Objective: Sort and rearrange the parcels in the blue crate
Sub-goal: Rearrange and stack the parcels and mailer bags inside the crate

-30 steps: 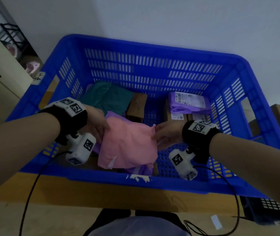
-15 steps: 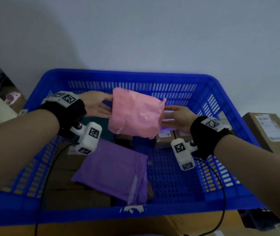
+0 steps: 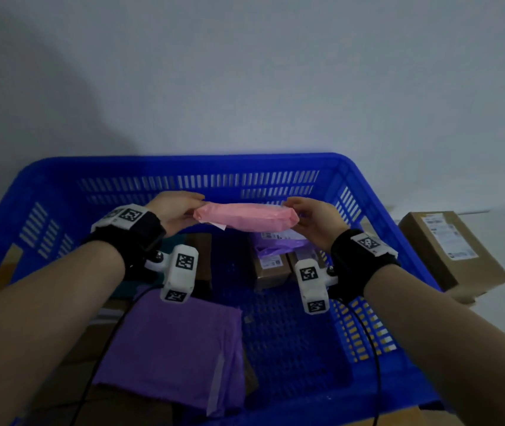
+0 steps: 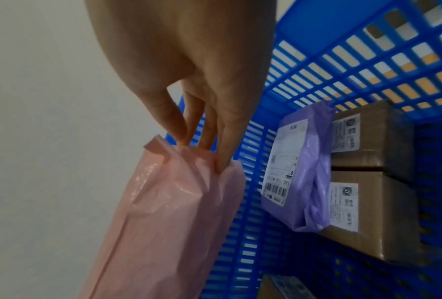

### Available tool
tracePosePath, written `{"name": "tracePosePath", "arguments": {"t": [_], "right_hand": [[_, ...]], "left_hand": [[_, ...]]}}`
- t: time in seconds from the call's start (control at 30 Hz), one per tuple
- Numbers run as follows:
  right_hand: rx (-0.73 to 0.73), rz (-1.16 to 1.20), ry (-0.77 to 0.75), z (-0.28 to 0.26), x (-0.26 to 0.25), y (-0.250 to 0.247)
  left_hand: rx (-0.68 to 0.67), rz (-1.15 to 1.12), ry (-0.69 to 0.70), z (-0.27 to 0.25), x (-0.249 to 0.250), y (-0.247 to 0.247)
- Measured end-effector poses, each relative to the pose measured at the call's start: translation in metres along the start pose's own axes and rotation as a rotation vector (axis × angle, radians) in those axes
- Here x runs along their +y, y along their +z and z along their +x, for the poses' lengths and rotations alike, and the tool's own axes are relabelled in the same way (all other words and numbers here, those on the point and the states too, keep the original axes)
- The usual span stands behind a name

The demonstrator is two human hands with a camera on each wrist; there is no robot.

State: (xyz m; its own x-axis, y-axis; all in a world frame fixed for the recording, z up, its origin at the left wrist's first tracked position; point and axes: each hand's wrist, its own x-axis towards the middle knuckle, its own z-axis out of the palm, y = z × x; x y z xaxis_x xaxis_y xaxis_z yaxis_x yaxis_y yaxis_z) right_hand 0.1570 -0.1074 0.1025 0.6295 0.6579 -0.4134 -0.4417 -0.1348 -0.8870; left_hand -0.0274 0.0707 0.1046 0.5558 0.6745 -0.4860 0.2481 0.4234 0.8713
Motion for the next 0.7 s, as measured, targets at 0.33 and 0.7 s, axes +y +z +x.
{"name": "tracePosePath", "arguments": {"t": [0.33, 0.7], "right_hand": [[0.031, -0.09, -0.036, -0.002, 0.015, -0.008], [0.078, -0.223, 0.061, -0.02, 0.027, -0.025]], "left_hand": [[0.122, 0.019, -0.013, -0.001, -0.02, 0.019], [0.027, 0.109, -0.024, -0.013, -0.04, 0.03]]}}
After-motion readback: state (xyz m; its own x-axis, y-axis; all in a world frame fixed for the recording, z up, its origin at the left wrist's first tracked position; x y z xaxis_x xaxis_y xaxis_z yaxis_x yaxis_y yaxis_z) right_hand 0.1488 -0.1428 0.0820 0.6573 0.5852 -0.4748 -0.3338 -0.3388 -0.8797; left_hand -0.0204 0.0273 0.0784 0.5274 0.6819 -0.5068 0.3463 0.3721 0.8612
